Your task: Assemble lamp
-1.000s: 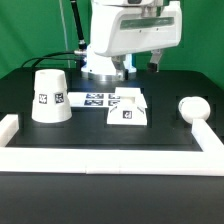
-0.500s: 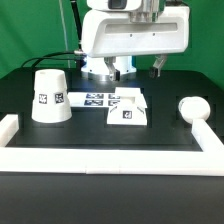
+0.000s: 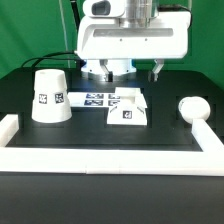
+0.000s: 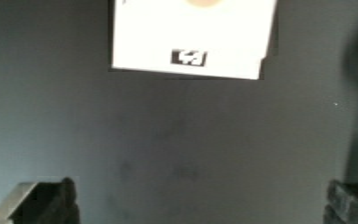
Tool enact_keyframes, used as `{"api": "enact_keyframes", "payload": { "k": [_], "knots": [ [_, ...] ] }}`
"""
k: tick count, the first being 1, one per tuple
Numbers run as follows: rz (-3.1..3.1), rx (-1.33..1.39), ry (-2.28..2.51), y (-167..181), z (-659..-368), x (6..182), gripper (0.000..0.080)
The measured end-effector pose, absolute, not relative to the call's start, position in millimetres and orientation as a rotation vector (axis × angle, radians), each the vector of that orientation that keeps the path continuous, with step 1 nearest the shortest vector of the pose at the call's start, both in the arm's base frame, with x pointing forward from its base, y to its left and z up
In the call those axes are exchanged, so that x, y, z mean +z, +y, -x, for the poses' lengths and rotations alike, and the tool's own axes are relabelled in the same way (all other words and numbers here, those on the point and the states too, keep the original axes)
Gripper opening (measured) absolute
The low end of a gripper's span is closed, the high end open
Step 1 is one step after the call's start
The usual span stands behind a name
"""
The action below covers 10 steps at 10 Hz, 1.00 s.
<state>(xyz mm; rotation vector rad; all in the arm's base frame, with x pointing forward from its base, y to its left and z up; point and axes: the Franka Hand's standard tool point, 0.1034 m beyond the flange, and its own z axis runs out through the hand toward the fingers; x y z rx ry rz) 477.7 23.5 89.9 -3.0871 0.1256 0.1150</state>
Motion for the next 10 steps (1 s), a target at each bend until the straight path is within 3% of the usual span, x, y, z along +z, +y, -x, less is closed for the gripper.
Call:
{"api": "enact_keyframes", "payload": {
  "k": [5, 10],
  "knots": [
    [3.071, 0.125, 0.146, 24, -473, 87.1, 0.0700],
    [3.061, 0.148, 0.103, 19, -429, 65.5, 0.0700]
  ]
}}
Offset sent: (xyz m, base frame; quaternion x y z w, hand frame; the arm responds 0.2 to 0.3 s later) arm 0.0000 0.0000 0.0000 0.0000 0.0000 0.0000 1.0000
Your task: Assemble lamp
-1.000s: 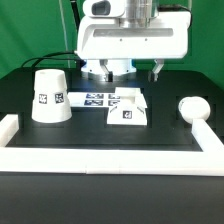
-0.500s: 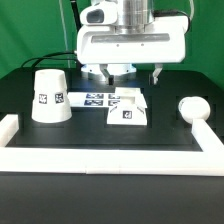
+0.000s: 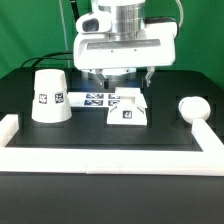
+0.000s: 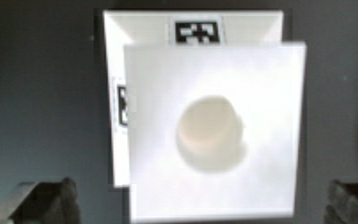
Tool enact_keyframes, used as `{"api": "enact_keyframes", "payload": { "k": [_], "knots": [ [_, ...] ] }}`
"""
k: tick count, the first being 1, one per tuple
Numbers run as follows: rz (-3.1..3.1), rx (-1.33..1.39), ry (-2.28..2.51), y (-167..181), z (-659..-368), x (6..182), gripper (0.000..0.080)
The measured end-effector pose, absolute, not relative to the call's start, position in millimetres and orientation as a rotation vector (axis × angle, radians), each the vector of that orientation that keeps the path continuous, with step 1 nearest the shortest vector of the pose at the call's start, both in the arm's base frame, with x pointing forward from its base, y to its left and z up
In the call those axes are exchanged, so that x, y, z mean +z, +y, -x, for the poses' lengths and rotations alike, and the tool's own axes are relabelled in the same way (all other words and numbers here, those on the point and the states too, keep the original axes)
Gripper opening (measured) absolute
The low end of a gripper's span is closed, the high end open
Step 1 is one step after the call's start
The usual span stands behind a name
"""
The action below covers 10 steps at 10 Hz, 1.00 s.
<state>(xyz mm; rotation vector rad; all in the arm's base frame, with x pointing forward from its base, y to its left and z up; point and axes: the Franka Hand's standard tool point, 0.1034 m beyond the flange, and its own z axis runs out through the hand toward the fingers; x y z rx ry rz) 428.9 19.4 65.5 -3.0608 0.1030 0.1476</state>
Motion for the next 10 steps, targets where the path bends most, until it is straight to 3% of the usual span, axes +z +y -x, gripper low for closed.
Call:
{"api": "enact_keyframes", "payload": {
  "k": [8, 10],
  "knots": [
    [3.064, 0.199, 0.100, 23, -416, 45.5, 0.0700],
    [3.063, 0.191, 0.100, 23, -420, 47.5, 0.0531]
  ]
}}
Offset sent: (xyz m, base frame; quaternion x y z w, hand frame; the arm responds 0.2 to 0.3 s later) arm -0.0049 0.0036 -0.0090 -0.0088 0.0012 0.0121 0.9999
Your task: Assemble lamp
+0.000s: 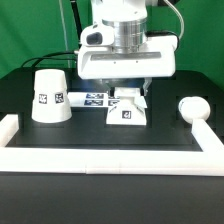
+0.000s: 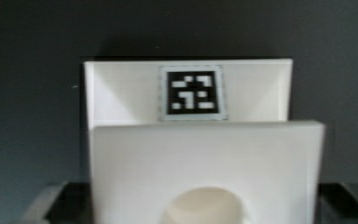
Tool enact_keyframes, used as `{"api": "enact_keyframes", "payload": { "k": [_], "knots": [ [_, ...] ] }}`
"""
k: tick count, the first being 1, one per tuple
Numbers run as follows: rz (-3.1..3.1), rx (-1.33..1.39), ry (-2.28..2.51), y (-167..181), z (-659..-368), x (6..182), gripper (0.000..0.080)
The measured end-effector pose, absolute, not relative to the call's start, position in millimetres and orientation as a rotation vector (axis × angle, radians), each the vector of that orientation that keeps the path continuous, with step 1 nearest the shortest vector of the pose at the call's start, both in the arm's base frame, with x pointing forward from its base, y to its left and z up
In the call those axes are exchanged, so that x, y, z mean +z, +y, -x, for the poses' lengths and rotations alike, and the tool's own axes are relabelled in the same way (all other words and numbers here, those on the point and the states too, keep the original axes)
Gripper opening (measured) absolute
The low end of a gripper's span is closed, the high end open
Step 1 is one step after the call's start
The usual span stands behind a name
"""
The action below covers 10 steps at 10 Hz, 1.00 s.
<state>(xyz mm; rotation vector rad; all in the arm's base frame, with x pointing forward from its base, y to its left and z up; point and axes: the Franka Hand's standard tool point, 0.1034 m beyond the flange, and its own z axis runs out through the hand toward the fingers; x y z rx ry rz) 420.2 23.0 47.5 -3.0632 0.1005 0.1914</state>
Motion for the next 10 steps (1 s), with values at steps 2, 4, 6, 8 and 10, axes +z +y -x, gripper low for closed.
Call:
{"api": "enact_keyframes", "payload": {
  "k": [2, 4, 6, 8, 10],
  "knots": [
    [3.063, 0.192, 0.099, 23, -420, 46.9, 0.0531],
    [3.063, 0.192, 0.099, 23, -420, 46.9, 0.0531],
    [3.063, 0.192, 0.099, 23, -420, 46.9, 0.0531],
    [3.062, 0.173, 0.084, 25, -431, 47.7, 0.0533],
    [3.059, 0.140, 0.080, 34, -458, 47.4, 0.0533]
  ]
}}
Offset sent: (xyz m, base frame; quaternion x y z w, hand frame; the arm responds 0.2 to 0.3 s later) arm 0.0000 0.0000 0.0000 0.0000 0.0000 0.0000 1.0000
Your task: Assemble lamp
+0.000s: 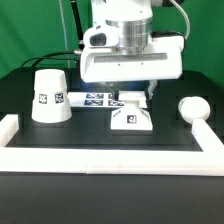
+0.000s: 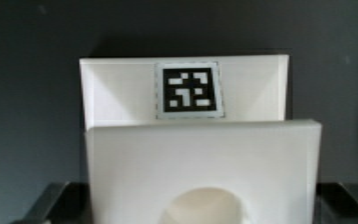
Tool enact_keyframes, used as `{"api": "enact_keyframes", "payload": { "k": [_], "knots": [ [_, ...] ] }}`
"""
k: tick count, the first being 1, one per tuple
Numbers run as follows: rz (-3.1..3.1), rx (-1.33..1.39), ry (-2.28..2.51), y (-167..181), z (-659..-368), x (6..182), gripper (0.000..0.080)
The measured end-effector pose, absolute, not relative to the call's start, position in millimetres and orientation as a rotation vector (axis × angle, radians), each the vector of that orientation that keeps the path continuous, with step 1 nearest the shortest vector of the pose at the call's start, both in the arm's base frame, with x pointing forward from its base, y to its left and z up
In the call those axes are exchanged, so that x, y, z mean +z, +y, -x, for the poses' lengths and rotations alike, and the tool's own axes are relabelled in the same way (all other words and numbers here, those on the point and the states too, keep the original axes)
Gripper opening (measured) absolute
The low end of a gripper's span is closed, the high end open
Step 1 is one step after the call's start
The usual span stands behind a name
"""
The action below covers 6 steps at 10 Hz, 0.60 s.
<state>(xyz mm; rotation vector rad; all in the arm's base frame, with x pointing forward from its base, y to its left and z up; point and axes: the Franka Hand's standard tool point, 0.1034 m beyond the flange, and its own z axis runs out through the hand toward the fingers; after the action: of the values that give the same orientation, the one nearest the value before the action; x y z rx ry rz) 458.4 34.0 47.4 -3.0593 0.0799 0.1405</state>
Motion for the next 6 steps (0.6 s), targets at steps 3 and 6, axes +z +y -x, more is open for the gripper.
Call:
{"api": "enact_keyframes", "payload": {
  "k": [3, 6],
  "knots": [
    [3.054, 0.078, 0.073, 49, -503, 47.9, 0.0534],
    [3.048, 0.004, 0.044, 81, -545, 48.6, 0.0534]
  ]
}}
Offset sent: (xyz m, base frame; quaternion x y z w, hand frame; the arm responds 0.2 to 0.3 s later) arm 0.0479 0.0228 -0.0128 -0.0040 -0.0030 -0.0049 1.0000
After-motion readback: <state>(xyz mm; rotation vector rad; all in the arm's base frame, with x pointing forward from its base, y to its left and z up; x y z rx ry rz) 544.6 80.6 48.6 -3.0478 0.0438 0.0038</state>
